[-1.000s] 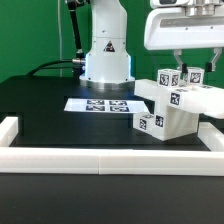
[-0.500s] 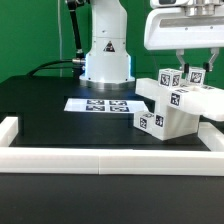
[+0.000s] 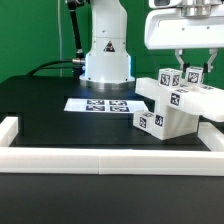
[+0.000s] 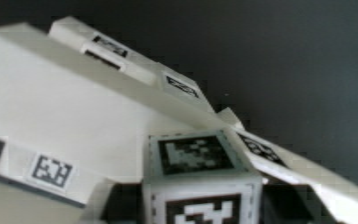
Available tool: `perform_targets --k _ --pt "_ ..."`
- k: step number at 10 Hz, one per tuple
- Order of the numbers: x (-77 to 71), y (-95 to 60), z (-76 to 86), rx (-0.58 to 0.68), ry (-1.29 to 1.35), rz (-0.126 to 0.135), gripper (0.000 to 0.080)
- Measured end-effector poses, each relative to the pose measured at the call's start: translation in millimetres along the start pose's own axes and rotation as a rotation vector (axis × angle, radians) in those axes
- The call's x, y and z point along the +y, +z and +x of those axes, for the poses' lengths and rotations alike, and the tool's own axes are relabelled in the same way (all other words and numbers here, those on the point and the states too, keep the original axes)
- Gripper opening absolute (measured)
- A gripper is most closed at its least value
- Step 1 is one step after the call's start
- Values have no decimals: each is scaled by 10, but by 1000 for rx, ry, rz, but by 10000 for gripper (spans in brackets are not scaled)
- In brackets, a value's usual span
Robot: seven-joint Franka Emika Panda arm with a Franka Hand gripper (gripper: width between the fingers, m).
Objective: Assemble chair
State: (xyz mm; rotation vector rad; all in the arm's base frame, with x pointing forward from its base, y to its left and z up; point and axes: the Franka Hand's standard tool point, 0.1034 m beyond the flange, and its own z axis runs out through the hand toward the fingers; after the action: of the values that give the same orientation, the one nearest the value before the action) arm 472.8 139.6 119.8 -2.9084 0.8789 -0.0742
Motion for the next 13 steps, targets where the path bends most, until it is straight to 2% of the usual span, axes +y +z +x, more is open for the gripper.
perform_targets --k 12,13 --pt "-34 0 -30 -4 682 5 285" --pt "-33 0 -31 -4 699 5 377"
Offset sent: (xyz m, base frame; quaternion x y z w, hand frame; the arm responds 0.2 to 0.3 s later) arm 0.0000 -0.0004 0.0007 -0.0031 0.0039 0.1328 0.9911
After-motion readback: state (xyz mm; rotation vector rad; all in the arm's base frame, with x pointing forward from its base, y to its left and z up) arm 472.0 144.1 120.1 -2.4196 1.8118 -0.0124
